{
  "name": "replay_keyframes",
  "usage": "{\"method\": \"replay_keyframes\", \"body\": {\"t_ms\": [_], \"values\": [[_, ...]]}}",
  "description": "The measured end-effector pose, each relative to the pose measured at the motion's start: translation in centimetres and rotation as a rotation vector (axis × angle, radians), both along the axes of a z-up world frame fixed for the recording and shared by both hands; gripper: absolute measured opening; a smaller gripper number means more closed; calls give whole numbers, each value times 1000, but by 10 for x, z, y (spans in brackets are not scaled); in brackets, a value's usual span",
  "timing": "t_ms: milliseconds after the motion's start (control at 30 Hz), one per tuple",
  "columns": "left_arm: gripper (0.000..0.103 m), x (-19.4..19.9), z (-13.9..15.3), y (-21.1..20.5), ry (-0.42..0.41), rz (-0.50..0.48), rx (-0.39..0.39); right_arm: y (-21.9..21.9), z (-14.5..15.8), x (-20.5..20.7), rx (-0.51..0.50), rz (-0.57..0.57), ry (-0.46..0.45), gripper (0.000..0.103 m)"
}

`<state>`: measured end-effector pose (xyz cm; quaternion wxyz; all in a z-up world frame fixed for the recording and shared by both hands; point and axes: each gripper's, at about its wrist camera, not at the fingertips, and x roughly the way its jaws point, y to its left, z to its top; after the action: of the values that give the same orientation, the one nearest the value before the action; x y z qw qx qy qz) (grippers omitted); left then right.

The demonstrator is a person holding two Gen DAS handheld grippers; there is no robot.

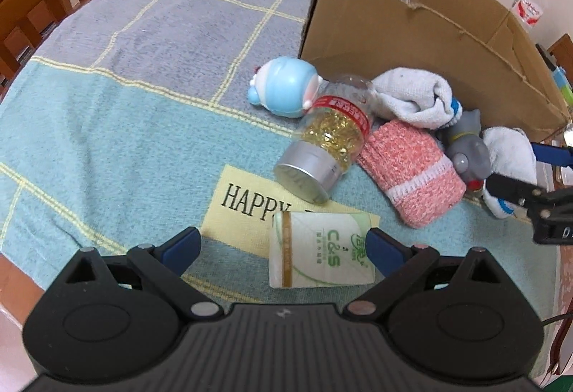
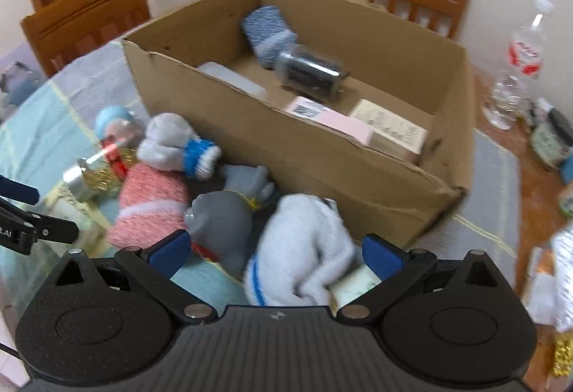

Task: Organize objects
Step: 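Move both tools back over the pile on the towel, then grasp the white sock with the right tool while the left tool grasps the C&S tissue pack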

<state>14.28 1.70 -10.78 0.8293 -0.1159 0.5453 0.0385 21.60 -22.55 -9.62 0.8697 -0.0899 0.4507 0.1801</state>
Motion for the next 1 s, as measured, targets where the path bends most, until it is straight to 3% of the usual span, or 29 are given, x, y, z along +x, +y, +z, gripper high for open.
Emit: {"method": "replay_keyframes", "body": {"t_ms": [500, 700, 800, 1000], "values": [[98, 10, 3, -5, -10, -32, -15, 28, 19, -36, 23, 159, 4, 103], [98, 10, 4, -4, -11, -45, -25, 39, 20, -47, 70, 191, 63, 103], [98, 10, 4, -4, -14, -46, -25, 39, 15, -51, 90, 188, 116, 103], [98, 9, 4, -4, -14, -45, -25, 27, 12, -57, 67, 155, 123, 103]]}}
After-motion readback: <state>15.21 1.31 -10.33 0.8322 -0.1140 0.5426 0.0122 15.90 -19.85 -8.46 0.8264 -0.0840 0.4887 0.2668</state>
